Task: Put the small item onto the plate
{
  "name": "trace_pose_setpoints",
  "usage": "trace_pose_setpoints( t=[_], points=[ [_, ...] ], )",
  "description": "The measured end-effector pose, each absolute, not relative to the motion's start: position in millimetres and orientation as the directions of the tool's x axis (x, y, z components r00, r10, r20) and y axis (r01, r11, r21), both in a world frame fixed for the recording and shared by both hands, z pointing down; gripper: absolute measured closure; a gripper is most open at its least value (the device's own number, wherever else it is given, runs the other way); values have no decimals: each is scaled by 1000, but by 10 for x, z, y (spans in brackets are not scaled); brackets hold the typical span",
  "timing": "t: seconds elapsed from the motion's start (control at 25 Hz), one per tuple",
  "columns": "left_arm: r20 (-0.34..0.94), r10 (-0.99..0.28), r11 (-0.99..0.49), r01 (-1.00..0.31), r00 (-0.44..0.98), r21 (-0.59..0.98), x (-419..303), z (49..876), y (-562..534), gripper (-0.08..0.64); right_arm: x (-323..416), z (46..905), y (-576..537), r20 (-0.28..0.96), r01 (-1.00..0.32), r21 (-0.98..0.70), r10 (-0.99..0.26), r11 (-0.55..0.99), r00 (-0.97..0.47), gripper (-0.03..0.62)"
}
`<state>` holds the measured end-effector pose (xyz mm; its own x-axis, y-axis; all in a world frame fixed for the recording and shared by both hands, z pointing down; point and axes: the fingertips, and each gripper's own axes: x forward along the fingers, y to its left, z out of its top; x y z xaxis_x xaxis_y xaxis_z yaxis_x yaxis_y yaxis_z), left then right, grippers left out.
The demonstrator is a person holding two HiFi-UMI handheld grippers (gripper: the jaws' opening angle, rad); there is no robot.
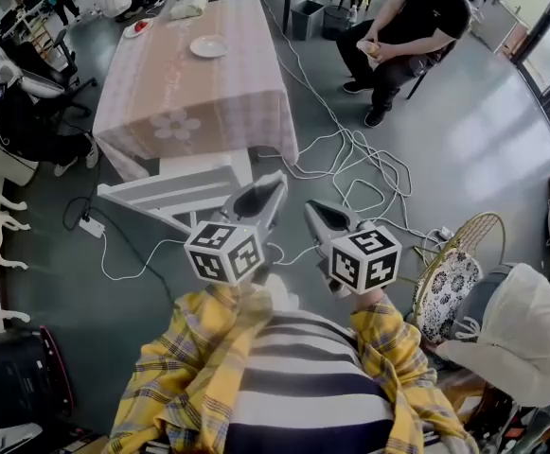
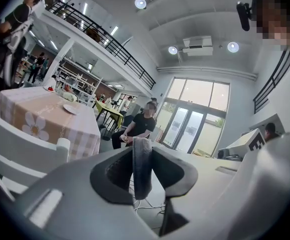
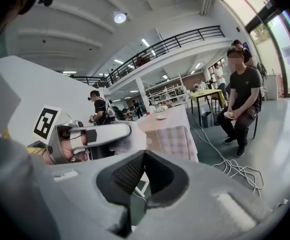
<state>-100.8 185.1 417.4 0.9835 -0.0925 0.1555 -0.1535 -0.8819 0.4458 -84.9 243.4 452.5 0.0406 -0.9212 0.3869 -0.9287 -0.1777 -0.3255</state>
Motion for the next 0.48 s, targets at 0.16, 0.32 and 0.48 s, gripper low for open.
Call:
trace_pose_setpoints(
  t=[0.16, 0.32, 0.48],
  points=[
    [166, -100, -868, -168, 981, 466, -887, 4238, 1832, 466, -740, 4547, 2415, 393, -925, -335, -919, -179, 35, 595],
    [163, -105, -862, -171, 981, 477, -713, 4254, 1761, 466, -583, 4544, 2341, 392, -925, -336, -919, -177, 33, 595],
    [146, -113, -858, -170, 983, 485, -489, 4255, 1610, 466, -374, 4600, 2170, 397, -927, -337, -918, -166, 20, 595]
  ],
)
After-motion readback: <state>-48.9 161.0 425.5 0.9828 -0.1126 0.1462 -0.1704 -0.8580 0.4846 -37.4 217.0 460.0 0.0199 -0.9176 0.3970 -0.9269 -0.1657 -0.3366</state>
